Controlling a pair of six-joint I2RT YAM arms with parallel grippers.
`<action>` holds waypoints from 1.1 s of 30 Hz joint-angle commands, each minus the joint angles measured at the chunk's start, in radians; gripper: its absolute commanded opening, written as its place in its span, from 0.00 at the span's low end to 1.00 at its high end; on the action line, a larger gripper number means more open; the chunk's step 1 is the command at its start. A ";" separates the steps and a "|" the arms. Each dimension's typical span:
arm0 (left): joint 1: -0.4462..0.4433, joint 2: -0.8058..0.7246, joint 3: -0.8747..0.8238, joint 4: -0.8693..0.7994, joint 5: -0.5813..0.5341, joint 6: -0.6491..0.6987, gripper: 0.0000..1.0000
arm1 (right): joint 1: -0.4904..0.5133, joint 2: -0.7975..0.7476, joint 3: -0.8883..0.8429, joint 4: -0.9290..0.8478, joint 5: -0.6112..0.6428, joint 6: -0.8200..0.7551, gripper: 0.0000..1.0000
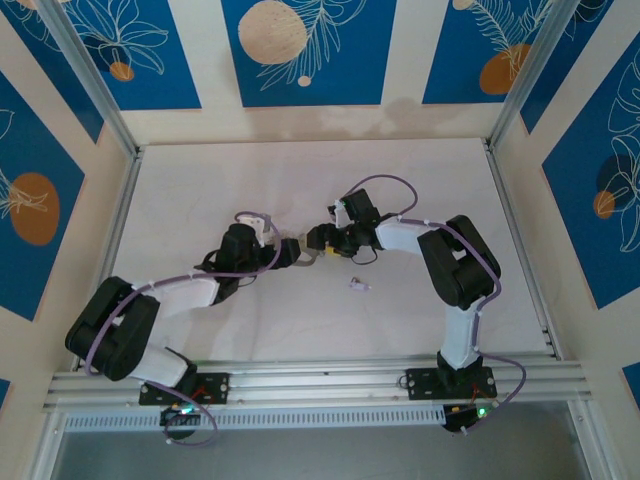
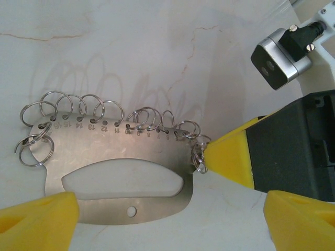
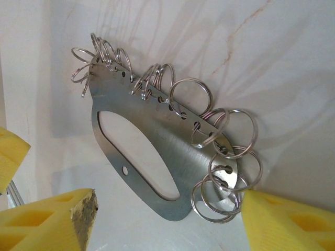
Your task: Put the keys on the keyring
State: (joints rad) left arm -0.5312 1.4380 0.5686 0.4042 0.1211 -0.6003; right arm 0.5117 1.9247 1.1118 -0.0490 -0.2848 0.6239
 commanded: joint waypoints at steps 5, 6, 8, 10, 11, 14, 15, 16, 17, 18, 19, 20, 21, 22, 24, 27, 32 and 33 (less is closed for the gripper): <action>0.000 -0.039 -0.017 -0.018 -0.035 -0.004 0.91 | 0.021 -0.083 -0.029 -0.025 0.000 -0.019 0.72; -0.001 -0.042 -0.016 -0.018 -0.037 -0.003 0.91 | 0.029 -0.094 -0.042 -0.023 0.007 -0.019 0.72; -0.001 -0.041 -0.016 -0.019 -0.041 -0.004 0.91 | 0.040 -0.103 -0.059 -0.021 0.020 -0.019 0.72; -0.001 -0.042 -0.016 -0.022 -0.046 -0.006 0.91 | 0.045 -0.104 -0.071 -0.017 0.024 -0.015 0.72; 0.000 -0.044 -0.017 -0.023 -0.049 -0.007 0.91 | 0.045 -0.103 -0.076 -0.013 0.026 -0.011 0.72; -0.001 -0.052 -0.018 -0.034 -0.057 -0.006 0.91 | 0.047 -0.096 -0.090 0.000 0.025 -0.001 0.72; 0.000 -0.055 -0.019 -0.036 -0.062 -0.006 0.92 | 0.047 -0.093 -0.092 0.004 0.025 0.002 0.72; -0.001 -0.057 -0.018 -0.039 -0.065 -0.004 0.92 | 0.047 -0.090 -0.092 0.005 0.024 0.004 0.72; 0.000 -0.060 -0.019 -0.044 -0.069 -0.003 0.92 | 0.047 -0.086 -0.091 0.008 0.024 0.006 0.72; -0.001 -0.063 -0.018 -0.048 -0.075 -0.001 0.92 | 0.046 -0.083 -0.090 0.010 0.022 0.008 0.72; -0.001 -0.065 -0.019 -0.052 -0.081 -0.002 0.92 | 0.047 -0.079 -0.088 0.010 0.021 0.010 0.72; -0.001 -0.066 -0.017 -0.054 -0.085 -0.002 0.92 | 0.047 -0.074 -0.085 0.012 0.019 0.012 0.72; -0.001 -0.069 -0.018 -0.056 -0.089 -0.002 0.92 | 0.047 -0.070 -0.083 0.012 0.018 0.012 0.72; -0.001 -0.069 -0.016 -0.060 -0.092 -0.003 0.92 | 0.047 -0.065 -0.078 0.012 0.019 0.013 0.72; -0.001 -0.070 -0.012 -0.065 -0.099 -0.004 0.92 | 0.047 -0.054 -0.068 0.010 0.019 0.014 0.72; 0.000 -0.071 -0.007 -0.070 -0.109 -0.002 0.92 | 0.046 -0.037 -0.047 -0.007 0.025 0.012 0.72; -0.001 -0.073 -0.007 -0.068 -0.122 -0.003 0.92 | 0.047 -0.019 -0.019 -0.024 0.034 0.008 0.72; -0.001 -0.072 -0.007 -0.067 -0.123 -0.004 0.92 | 0.047 -0.016 -0.013 -0.028 0.036 0.007 0.72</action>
State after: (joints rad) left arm -0.5312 1.3838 0.5564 0.3504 0.0204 -0.6010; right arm 0.5571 1.8889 1.0645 -0.0521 -0.2554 0.6292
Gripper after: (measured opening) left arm 0.920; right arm 0.723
